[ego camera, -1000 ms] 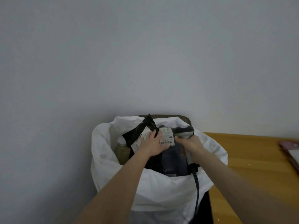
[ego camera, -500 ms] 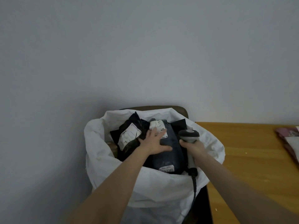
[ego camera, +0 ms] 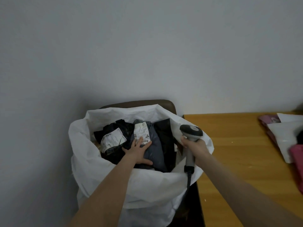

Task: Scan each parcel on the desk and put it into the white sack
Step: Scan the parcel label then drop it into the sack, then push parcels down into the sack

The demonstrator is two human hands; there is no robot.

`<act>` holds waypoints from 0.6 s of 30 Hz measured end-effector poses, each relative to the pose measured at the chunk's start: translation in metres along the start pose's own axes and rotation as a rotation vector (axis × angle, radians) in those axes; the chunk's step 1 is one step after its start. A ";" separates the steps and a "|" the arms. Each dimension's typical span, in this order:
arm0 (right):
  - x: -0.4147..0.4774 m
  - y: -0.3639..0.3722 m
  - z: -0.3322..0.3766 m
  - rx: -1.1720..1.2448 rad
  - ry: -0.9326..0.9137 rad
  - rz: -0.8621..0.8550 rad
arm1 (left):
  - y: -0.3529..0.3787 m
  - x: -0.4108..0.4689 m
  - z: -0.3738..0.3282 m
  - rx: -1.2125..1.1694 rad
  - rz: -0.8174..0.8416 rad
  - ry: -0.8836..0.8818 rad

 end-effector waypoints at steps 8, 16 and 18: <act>-0.024 -0.042 0.023 0.058 -0.049 0.096 | -0.038 -0.015 -0.065 0.022 -0.163 -0.076; -0.034 -0.119 0.016 0.210 0.017 0.118 | -0.062 -0.022 -0.165 0.086 -0.408 -0.047; -0.034 -0.140 0.011 0.240 0.044 0.094 | -0.068 -0.017 -0.194 0.095 -0.445 0.004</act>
Point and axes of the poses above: each hand's wrist, its own x-axis towards the middle knuckle, its own y-axis out of the palm, z = x × y, the point moved 3 cm from there along x, towards the middle knuckle, and after that the axes turned 15 degrees about y, right-handed, at the moved point
